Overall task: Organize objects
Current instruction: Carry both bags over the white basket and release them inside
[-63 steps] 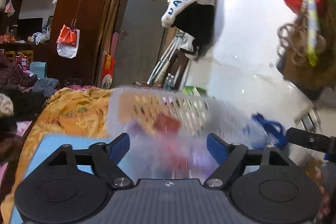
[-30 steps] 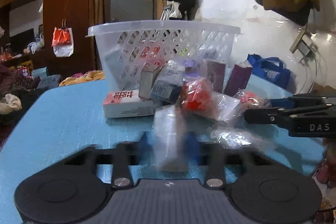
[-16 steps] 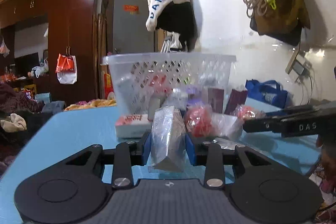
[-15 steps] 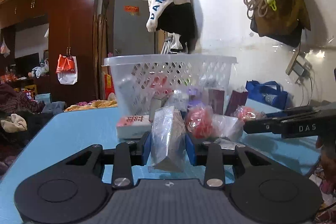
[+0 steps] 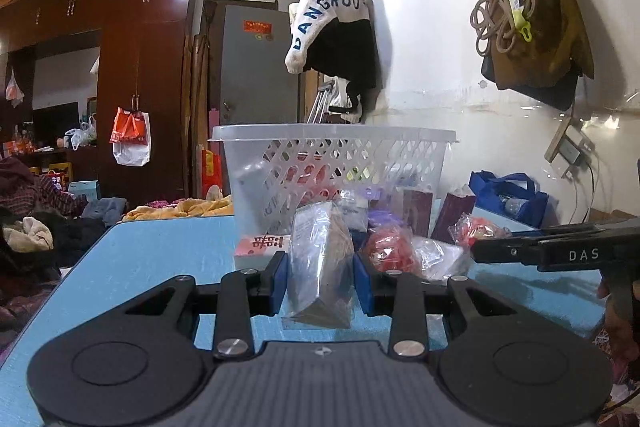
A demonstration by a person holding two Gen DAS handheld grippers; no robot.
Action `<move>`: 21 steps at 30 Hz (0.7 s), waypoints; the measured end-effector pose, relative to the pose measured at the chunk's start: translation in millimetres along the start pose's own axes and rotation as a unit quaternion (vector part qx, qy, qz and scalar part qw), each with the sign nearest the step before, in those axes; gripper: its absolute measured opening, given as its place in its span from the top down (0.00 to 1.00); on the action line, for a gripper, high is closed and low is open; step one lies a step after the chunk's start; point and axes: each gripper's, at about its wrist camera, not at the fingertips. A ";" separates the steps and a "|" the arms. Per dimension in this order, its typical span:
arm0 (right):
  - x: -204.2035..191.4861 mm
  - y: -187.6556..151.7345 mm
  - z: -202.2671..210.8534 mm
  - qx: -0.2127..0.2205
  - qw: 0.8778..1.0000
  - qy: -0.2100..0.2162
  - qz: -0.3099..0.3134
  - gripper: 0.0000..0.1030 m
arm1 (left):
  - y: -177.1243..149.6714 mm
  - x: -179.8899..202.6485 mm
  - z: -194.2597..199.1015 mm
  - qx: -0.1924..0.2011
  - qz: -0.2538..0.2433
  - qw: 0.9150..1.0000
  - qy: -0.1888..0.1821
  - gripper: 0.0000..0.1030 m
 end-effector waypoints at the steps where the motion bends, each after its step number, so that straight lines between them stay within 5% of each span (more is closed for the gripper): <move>1: -0.7 0.7 0.8 0.002 1.000 -0.001 0.001 0.53 | 0.8 -0.8 0.8 0.002 0.002 1.000 -0.001 0.62; 12: 2.0 24.7 18.2 0.039 0.999 -0.009 0.001 0.53 | 28.9 -8.2 10.5 0.036 0.021 0.999 -0.008 0.62; 21: -6.4 119.5 0.3 0.087 0.989 -0.055 0.105 0.53 | 132.1 -3.9 -46.5 0.036 0.045 0.998 -0.020 0.62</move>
Point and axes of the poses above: each gripper's, at about its wrist camera, not at the fingertips, and z roughly against the way its jaws point, x to its right, y to its top, and after that the axes turned 8 degrees about z, right-handed
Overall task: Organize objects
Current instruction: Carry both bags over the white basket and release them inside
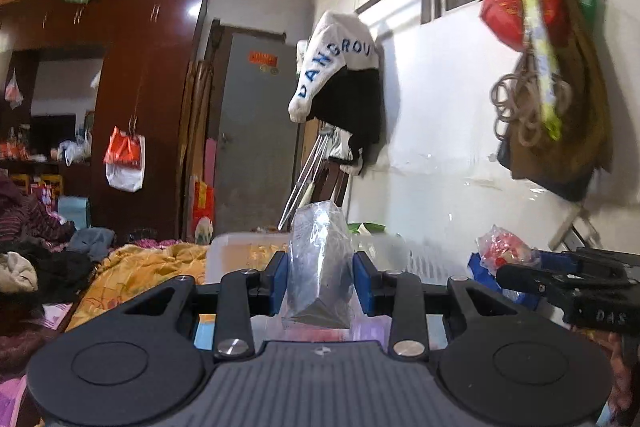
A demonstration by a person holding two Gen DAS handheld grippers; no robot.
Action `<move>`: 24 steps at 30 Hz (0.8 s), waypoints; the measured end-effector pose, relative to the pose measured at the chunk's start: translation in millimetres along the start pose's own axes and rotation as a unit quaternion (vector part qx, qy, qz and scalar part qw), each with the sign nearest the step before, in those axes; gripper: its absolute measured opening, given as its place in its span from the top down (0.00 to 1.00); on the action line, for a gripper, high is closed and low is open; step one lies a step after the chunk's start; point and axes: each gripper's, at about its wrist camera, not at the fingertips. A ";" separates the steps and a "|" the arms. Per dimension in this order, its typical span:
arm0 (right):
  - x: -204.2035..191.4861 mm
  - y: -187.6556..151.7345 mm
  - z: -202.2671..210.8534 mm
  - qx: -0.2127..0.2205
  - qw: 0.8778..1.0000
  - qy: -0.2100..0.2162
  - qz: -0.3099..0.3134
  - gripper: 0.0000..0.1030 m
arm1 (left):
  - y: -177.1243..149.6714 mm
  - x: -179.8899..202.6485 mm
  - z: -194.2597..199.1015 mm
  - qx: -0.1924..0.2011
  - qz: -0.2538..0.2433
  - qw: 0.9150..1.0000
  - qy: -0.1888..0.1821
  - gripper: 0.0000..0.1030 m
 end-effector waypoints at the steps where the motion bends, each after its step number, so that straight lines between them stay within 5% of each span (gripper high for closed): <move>1: 4.6 7.6 -9.8 -0.002 1.000 0.004 -0.002 0.53 | 9.3 2.7 -11.6 -0.008 0.005 1.000 0.000 0.62; 12: 30.0 11.6 -94.9 -0.074 0.997 -0.012 -0.026 0.52 | 25.5 18.6 -95.4 -0.082 0.038 0.994 0.067 0.61; 13: 32.6 9.6 -95.9 -0.075 0.997 -0.009 -0.032 0.42 | 24.5 17.0 -100.5 -0.087 0.039 0.993 0.075 0.60; 15: 37.5 5.1 -95.5 -0.080 0.996 0.006 -0.042 0.16 | 22.7 9.9 -111.4 -0.118 0.044 0.989 0.075 0.29; 16: 38.9 2.6 -90.9 -0.077 0.996 0.000 -0.046 0.14 | 20.7 5.8 -114.3 -0.126 0.048 0.988 0.073 0.27; 19: 46.2 -3.7 -66.1 -0.064 0.996 0.014 -0.067 0.00 | 15.0 -3.0 -99.1 -0.119 0.062 0.988 0.078 0.27; 21: 50.4 -16.3 -36.7 -0.035 0.994 0.044 -0.094 0.00 | 6.7 -6.8 -60.7 -0.104 0.103 0.987 0.064 0.26; 24: 53.2 -48.5 -6.5 -0.010 0.983 0.106 -0.149 0.00 | -25.1 5.6 -4.5 -0.060 0.103 0.993 0.022 0.10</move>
Point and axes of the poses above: each gripper's, at about its wrist camera, not at the fingertips, and z roughly against the way its jaws point, x to its right, y to its top, and after that the axes turned 8 degrees about z, right-handed
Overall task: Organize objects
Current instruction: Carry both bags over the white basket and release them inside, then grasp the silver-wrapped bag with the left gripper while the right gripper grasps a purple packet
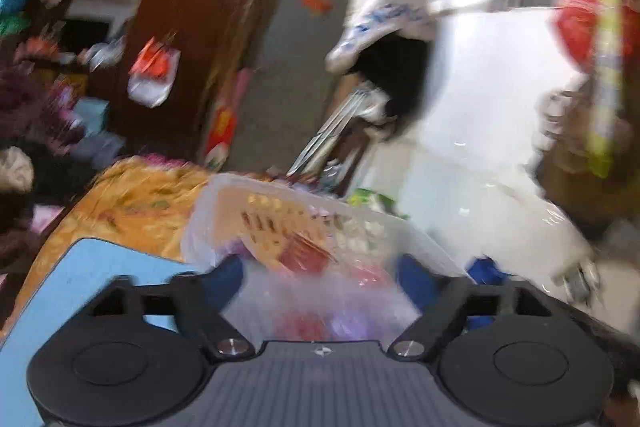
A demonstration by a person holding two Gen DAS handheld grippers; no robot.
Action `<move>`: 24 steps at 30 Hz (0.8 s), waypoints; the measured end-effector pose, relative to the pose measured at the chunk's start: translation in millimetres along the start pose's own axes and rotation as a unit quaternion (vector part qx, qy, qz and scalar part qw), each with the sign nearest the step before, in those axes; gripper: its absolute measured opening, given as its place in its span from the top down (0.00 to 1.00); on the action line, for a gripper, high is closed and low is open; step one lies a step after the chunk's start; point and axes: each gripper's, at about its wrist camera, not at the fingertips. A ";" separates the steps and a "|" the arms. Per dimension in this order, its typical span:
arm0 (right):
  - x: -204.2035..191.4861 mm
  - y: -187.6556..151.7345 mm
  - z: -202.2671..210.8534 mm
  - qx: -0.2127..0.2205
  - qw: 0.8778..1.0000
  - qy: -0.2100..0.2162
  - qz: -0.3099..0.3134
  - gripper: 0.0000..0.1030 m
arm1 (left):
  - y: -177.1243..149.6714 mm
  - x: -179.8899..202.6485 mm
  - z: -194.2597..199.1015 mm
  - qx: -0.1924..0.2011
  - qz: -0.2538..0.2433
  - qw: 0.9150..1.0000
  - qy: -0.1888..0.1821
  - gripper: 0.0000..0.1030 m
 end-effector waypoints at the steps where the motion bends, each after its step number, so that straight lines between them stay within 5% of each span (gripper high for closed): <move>1: -0.3 -10.5 3.9 -0.011 1.000 0.001 -0.008 0.00 | -17.2 2.4 12.0 -0.001 -0.021 1.000 -0.002 0.10; 7: -2.8 -49.6 -2.1 -0.072 0.995 -0.060 -0.016 0.00 | -86.6 7.5 42.9 -0.036 -0.078 0.996 -0.021 0.10; 14: -12.2 -48.2 -16.6 -0.111 0.988 -0.107 0.021 0.00 | -129.6 32.2 36.1 -0.070 -0.180 0.981 -0.003 0.10; 19: -7.8 -49.4 -19.2 -0.116 0.987 -0.112 0.018 0.08 | -137.4 28.7 33.7 -0.082 -0.168 0.982 -0.029 0.10; 24: -1.5 -47.7 -28.5 -0.136 0.984 -0.110 0.013 0.21 | -142.7 25.4 32.4 -0.079 -0.171 0.982 -0.011 0.12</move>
Point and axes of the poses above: each gripper's, at about its wrist camera, not at the fingertips, and z roughly against the way its jaws point, x to its right, y to its top, and after that the axes turned 8 degrees about z, right-handed
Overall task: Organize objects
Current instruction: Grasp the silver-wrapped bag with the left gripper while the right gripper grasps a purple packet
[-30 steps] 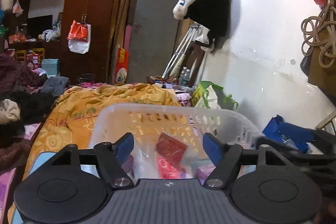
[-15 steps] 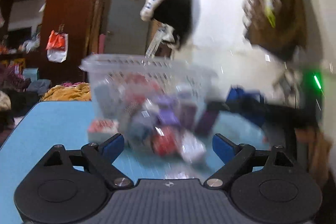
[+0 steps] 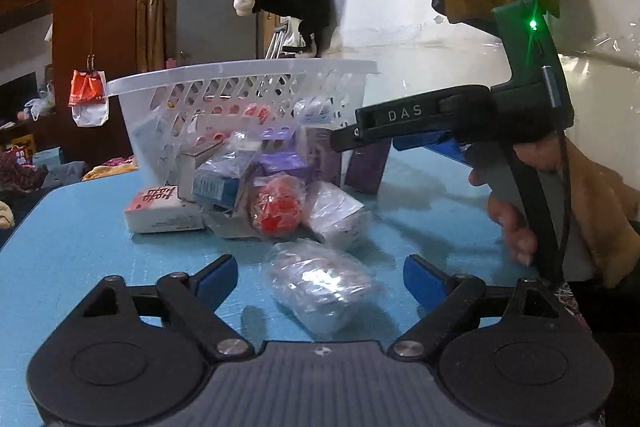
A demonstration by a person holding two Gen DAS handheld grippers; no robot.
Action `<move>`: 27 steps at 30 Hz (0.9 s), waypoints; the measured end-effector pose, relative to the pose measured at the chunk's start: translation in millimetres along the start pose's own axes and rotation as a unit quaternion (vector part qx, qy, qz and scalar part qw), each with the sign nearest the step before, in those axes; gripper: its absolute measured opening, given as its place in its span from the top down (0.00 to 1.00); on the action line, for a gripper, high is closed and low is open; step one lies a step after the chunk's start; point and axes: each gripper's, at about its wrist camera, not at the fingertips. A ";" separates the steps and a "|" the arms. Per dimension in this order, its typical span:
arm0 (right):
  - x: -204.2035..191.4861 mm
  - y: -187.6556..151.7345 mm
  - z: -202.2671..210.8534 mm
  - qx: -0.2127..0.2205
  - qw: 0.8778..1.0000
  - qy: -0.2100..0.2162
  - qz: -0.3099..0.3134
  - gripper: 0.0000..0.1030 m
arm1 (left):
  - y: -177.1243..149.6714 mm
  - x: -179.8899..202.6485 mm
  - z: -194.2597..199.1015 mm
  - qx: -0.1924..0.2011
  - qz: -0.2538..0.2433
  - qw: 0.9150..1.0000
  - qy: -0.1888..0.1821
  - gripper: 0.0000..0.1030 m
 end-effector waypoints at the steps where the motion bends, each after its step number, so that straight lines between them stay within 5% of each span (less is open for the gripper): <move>1: -0.2 0.1 -1.5 -0.004 1.000 -0.001 0.001 0.26 | 0.5 0.4 -1.4 0.001 -0.001 1.000 0.001 0.13; 5: 1.6 -1.2 -0.9 -0.006 1.000 -0.003 -0.006 0.47 | 0.4 0.1 -3.7 0.000 -0.005 1.000 0.003 0.40; 27: -2.9 -4.5 32.0 0.109 0.993 0.051 -0.002 0.50 | 25.2 -49.1 31.7 0.097 0.051 0.994 0.024 0.41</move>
Point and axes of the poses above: each gripper's, at about its wrist camera, not at the fingertips, and z roughly against the way its jaws point, x to its right, y to its top, and after that the axes turned 8 degrees about z, right-handed
